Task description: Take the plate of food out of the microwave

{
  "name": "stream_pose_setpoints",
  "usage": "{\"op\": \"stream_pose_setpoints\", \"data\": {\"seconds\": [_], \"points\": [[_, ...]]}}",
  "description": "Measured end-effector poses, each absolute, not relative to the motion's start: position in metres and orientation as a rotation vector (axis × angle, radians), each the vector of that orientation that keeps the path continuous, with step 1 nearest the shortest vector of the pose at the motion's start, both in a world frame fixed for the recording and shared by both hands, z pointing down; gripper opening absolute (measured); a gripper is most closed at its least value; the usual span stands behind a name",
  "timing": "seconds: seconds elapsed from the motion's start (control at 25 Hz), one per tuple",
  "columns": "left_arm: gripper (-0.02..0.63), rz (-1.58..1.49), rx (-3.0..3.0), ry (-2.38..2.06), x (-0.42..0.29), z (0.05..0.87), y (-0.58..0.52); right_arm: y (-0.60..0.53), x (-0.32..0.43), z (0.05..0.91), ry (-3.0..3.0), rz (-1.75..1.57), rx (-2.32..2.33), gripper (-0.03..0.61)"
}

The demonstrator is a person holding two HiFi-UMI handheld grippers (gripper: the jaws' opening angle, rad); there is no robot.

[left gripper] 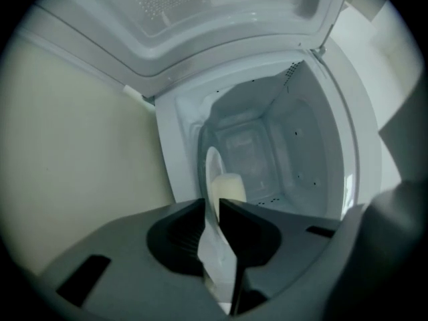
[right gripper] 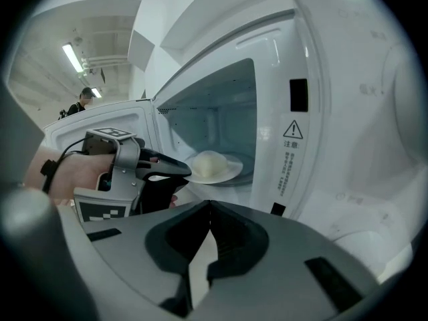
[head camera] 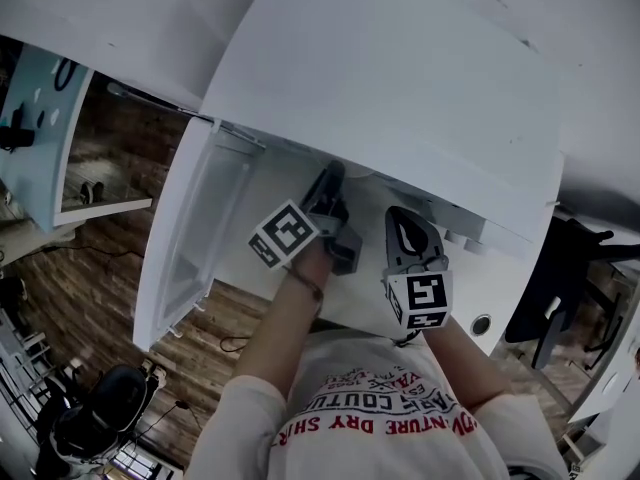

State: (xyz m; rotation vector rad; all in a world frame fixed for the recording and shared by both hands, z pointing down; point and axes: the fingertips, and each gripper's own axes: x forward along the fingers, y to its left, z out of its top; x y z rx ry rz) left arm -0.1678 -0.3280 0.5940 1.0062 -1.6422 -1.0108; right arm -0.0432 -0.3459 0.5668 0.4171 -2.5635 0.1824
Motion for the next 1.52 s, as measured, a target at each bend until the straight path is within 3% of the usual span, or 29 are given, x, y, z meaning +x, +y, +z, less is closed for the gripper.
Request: {"op": "stream_pose_setpoints", "data": {"seconds": [0.56, 1.52], "points": [[0.017, -1.079, 0.992, -1.578, -0.172, 0.581, -0.322, -0.354, -0.042, 0.561, -2.562, 0.181, 0.498, 0.012], [0.014, -1.174, 1.115, -1.377, -0.140, 0.528, -0.258, -0.316, -0.023, 0.530, -2.572, 0.162, 0.654, 0.012]]}}
